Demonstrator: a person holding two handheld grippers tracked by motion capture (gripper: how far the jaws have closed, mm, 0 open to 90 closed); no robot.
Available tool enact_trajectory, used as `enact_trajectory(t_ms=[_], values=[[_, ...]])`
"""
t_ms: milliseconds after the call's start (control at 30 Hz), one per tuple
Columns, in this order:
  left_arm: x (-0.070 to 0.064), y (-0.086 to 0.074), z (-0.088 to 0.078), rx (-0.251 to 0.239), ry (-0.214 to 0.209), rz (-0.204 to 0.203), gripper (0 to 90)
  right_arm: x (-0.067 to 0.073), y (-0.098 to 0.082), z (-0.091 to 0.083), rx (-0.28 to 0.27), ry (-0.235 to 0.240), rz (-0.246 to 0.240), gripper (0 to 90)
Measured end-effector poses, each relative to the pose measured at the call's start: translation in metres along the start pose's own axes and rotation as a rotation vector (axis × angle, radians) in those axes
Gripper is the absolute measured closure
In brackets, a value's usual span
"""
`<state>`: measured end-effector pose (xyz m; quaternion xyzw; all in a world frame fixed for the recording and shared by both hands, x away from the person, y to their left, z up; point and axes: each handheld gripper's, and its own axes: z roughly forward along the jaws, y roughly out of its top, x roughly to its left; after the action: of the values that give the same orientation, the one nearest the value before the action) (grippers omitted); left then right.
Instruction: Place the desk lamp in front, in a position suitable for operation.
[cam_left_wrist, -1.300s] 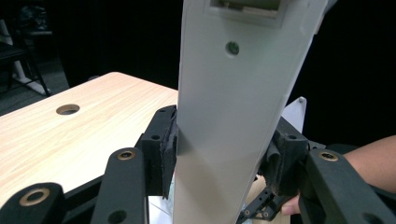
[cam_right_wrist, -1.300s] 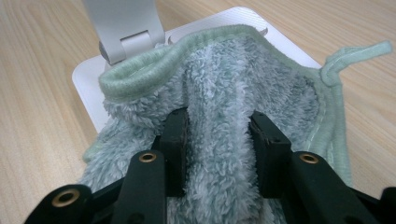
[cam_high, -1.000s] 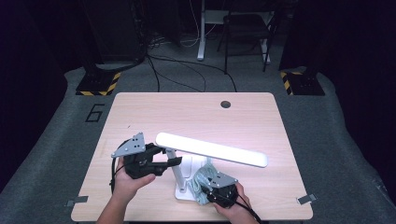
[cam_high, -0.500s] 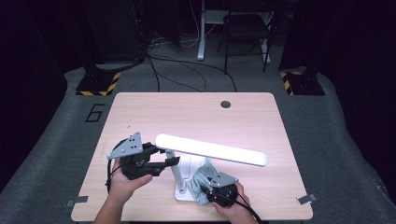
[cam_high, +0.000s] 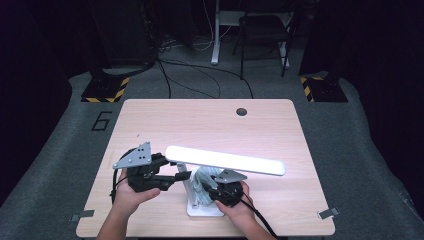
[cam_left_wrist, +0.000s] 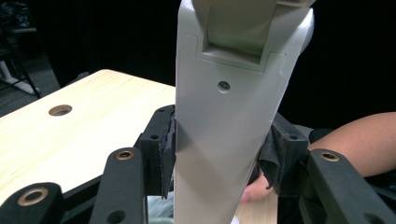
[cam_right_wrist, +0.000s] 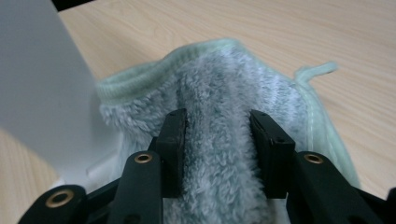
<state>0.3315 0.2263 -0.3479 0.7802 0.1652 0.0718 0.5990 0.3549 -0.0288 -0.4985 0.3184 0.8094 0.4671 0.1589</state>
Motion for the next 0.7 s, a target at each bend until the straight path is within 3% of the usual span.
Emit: enact_trajectory(t_ms=[133,333,533,700], values=[[-0.003,0.001,0.0,0.011,0.007,0.02,52.4,0.007,0.008,0.015,-0.005,0.003,-0.017,58.6],[-0.004,0.0,0.0,0.012,0.016,0.017,52.7,0.009,0.012,0.035,0.074,0.012,-0.119,60.1],[-0.005,0.0,0.0,0.014,0.022,0.016,52.7,0.004,0.014,0.038,0.079,0.002,-0.14,61.5],[-0.005,0.0,0.0,0.008,0.018,0.012,52.7,-0.007,0.018,0.043,0.089,-0.039,-0.09,61.8]])
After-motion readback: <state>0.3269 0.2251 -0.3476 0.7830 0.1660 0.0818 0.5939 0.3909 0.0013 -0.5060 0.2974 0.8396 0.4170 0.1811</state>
